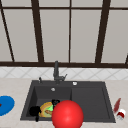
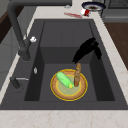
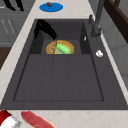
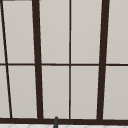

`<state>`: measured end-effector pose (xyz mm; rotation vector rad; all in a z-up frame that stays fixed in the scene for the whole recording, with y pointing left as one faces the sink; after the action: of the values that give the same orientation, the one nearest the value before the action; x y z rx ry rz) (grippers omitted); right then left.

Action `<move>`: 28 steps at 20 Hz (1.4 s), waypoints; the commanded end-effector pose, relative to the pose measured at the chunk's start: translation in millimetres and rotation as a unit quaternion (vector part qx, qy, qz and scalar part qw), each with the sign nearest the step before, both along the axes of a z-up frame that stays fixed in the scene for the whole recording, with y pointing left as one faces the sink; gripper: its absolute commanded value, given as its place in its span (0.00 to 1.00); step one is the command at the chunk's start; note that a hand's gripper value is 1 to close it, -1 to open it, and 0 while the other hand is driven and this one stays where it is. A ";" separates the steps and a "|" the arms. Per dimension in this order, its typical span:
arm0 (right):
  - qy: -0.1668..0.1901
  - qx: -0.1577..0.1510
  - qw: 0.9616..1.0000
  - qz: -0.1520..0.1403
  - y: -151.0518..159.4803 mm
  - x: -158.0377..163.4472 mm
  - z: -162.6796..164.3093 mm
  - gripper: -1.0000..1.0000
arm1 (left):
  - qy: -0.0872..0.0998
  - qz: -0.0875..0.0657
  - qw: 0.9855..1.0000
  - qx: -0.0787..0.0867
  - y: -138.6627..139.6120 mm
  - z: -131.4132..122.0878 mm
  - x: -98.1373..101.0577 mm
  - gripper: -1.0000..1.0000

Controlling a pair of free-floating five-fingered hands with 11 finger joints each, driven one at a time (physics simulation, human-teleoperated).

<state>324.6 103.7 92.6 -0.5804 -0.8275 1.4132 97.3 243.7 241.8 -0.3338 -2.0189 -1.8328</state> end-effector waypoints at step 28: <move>-0.221 0.013 0.974 -0.047 -131.0 -55.1 136.3 0.00 | 0.000 0.000 1.000 0.000 0.0 0.0 0.0 0.50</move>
<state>277.2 -30.3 227.8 -0.8950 -1.1589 1.2234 97.3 243.7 241.8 -0.3338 -2.0189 -1.8328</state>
